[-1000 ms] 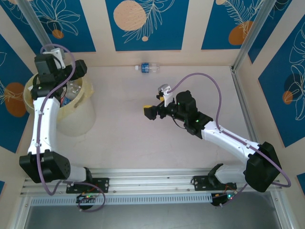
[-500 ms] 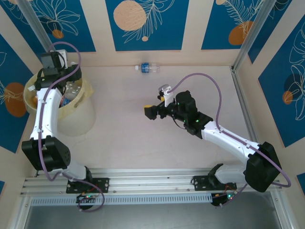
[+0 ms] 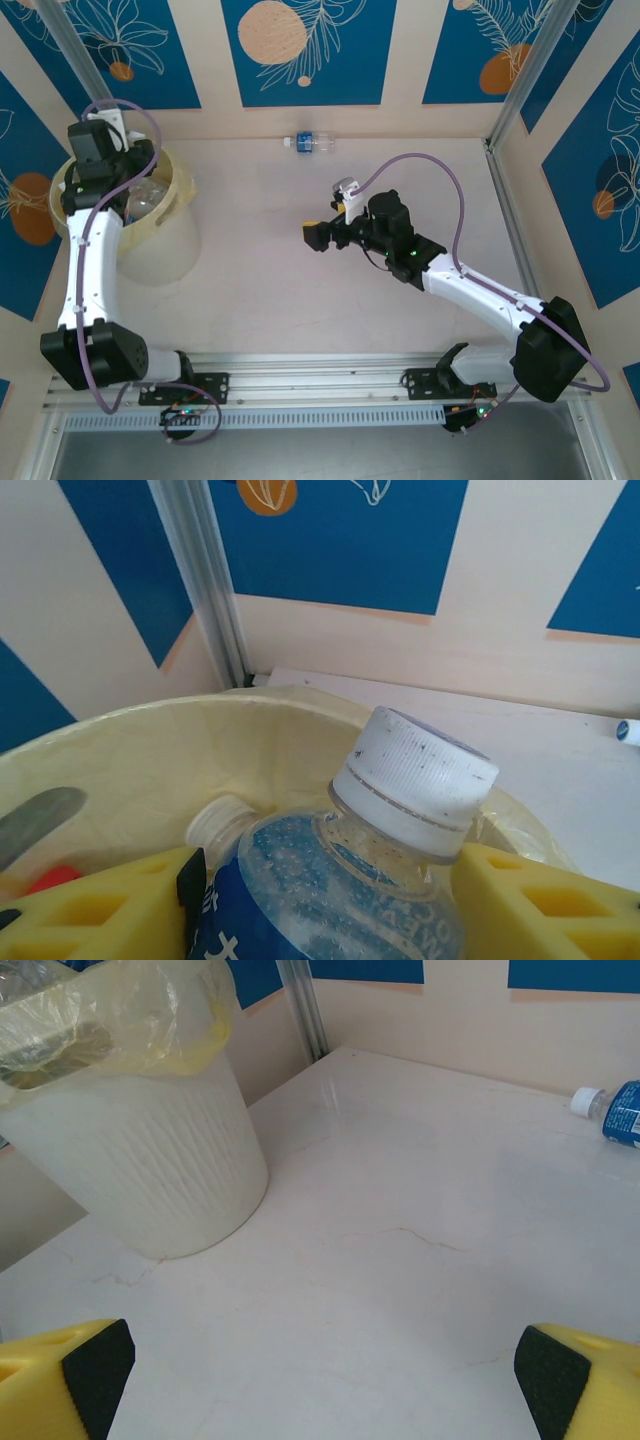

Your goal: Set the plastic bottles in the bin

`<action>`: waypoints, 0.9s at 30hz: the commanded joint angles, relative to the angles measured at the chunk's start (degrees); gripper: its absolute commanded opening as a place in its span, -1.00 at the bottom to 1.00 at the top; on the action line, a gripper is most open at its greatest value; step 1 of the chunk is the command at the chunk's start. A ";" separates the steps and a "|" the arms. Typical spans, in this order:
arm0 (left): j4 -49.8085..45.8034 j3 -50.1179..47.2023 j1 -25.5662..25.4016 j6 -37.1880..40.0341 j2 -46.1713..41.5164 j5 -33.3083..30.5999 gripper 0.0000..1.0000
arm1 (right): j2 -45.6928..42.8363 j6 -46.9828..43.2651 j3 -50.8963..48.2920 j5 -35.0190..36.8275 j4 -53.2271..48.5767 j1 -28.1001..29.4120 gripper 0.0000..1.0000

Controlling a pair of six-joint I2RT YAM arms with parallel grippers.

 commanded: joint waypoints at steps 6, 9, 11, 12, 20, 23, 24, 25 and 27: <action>-2.28 -2.11 2.33 -6.68 -2.20 -6.52 0.53 | 0.24 0.25 1.62 0.62 -0.46 -0.40 1.00; -5.13 0.28 2.50 -8.43 -2.11 -6.27 0.78 | 0.11 0.37 1.60 0.73 -0.69 -0.39 1.00; -6.77 2.08 2.61 -9.41 -2.26 -6.79 0.92 | -0.04 0.49 1.42 0.92 -0.79 -0.40 1.00; -7.35 2.81 2.55 -9.82 -2.38 -7.16 0.98 | -0.11 0.62 1.26 0.88 -0.80 -0.39 1.00; -8.39 4.58 2.06 -17.42 -4.84 4.49 1.00 | 0.36 1.55 1.31 1.89 -0.70 -0.48 1.00; -7.43 4.08 -1.27 -19.76 -6.67 4.24 1.00 | 0.31 2.84 1.25 2.74 -0.35 -0.64 1.00; -6.95 3.87 -2.75 -19.99 -7.26 3.85 1.00 | 0.28 3.30 1.21 3.08 -0.19 -0.72 1.00; -6.61 3.73 -5.04 -20.00 -7.66 2.71 1.00 | 0.20 3.81 1.08 3.55 0.11 -0.89 0.99; -5.83 3.60 -10.11 -19.73 -8.08 0.05 1.00 | -0.11 5.30 0.73 4.95 0.39 -1.16 0.99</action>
